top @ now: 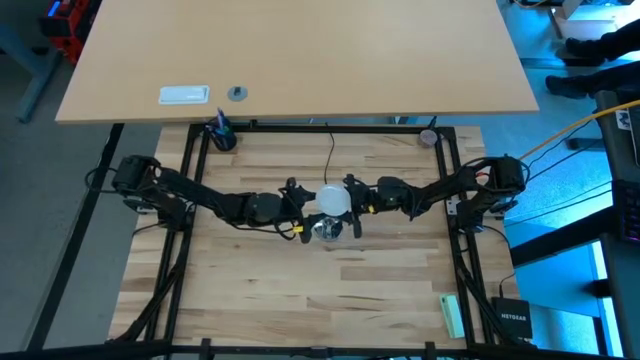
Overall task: Screw lightbulb
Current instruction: Insert the lightbulb on the lamp
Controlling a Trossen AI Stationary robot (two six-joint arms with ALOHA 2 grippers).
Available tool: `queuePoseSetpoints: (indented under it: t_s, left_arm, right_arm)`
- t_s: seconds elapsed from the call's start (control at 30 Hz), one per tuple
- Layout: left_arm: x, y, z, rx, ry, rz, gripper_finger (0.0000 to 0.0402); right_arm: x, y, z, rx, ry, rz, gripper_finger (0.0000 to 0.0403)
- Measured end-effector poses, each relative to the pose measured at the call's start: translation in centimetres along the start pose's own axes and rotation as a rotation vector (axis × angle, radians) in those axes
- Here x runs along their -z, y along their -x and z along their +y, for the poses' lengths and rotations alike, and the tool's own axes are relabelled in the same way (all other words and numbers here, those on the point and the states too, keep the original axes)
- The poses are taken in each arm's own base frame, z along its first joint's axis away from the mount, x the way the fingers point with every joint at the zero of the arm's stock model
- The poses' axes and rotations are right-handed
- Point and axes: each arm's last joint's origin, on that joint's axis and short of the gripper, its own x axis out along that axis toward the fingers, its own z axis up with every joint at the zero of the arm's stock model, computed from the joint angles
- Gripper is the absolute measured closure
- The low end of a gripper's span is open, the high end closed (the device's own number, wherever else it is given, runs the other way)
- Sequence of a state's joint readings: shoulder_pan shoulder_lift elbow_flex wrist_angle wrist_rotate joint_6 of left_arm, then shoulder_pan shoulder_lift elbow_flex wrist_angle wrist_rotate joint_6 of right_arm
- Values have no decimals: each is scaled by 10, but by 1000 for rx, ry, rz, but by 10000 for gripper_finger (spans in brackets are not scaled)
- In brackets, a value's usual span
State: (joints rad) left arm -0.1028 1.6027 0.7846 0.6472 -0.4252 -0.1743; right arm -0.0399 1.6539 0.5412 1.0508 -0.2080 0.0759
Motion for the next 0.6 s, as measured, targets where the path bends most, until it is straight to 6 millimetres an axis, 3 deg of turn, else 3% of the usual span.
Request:
queuePoseSetpoints:
  t_s: [0.27,0.6]
  left_arm:
    - [1,-17,-8,70,-46,-25,148]
    - [4,-18,-7,84,-46,30,155]
  right_arm:
    - [-6,-5,3,-85,13,-6,242]
    - [-3,-5,3,-69,6,16,244]
